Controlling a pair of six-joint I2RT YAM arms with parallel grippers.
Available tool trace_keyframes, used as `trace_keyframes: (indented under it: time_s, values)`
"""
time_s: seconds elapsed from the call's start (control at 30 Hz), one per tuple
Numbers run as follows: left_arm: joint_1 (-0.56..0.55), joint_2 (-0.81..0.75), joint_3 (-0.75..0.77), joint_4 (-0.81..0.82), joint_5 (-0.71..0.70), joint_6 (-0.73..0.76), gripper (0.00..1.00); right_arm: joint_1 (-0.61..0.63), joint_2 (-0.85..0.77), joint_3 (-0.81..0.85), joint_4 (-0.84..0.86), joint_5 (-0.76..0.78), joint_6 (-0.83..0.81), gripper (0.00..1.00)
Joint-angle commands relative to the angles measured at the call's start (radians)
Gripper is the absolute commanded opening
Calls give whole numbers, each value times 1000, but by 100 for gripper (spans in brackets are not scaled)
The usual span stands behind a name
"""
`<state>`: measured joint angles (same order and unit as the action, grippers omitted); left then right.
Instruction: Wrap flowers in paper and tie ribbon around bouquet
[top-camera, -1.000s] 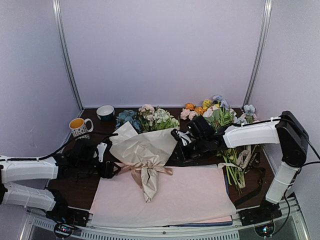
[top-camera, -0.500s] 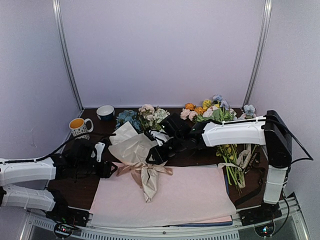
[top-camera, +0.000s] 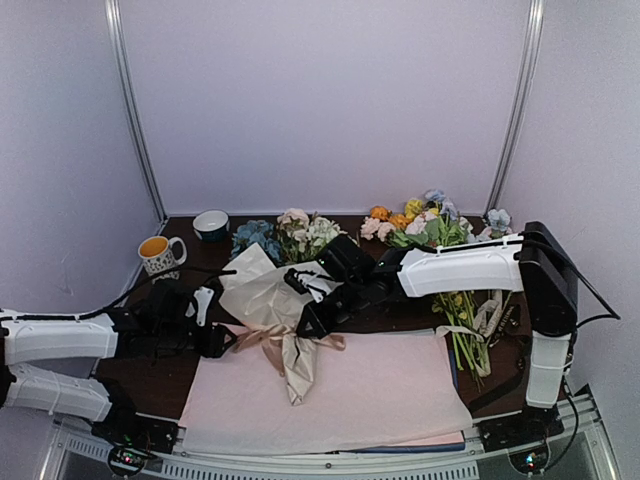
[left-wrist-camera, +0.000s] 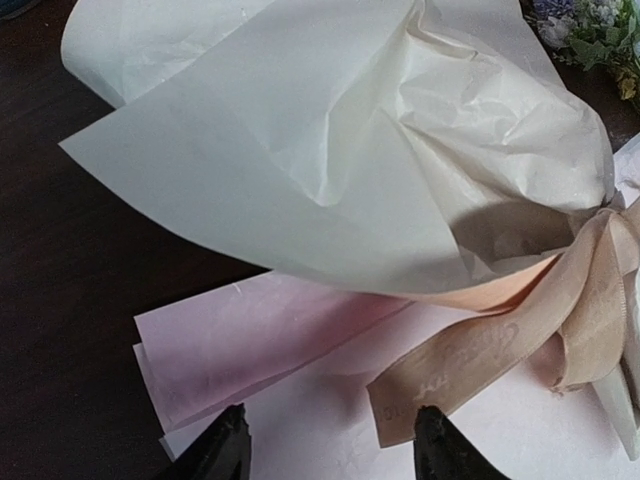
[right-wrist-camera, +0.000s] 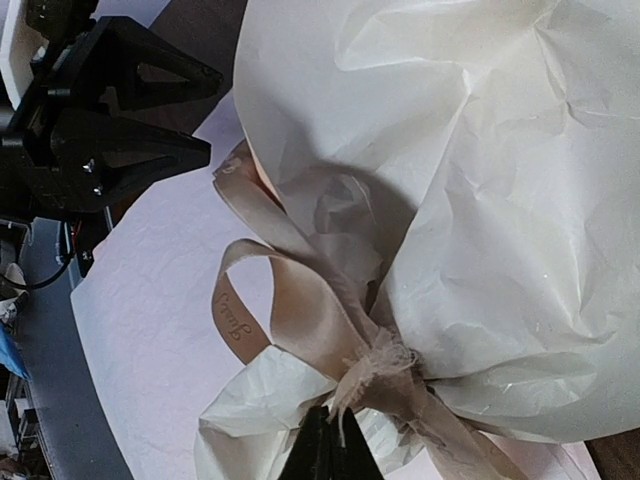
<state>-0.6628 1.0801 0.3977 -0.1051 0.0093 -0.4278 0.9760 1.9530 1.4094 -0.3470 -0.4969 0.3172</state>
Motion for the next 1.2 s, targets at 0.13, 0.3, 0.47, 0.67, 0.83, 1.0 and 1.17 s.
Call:
trace_keyframes:
  time_s: [0.13,0.3,0.47,0.67,0.83,1.0,1.17]
  values:
    - [5,94,-28,96,36,-15,56,50,-99,-38,-3,-76,-106,0]
    - [5,141,-25,116,44,-12,55,93,-140,-112,-6,-131,-134,0]
    - [4,156,-22,121,57,-10,54,105,-137,-145,-20,-165,-141,0]
    - [5,104,-31,96,60,1,57,49,-231,-176,-29,-167,-150,27]
    - [5,61,-46,109,108,14,64,-78,-285,-267,103,-95,-10,40]
    - [5,79,-56,148,170,17,71,-112,-201,-254,153,-71,98,50]
    - [4,169,-32,184,245,21,73,-112,-130,-221,189,-74,149,52]
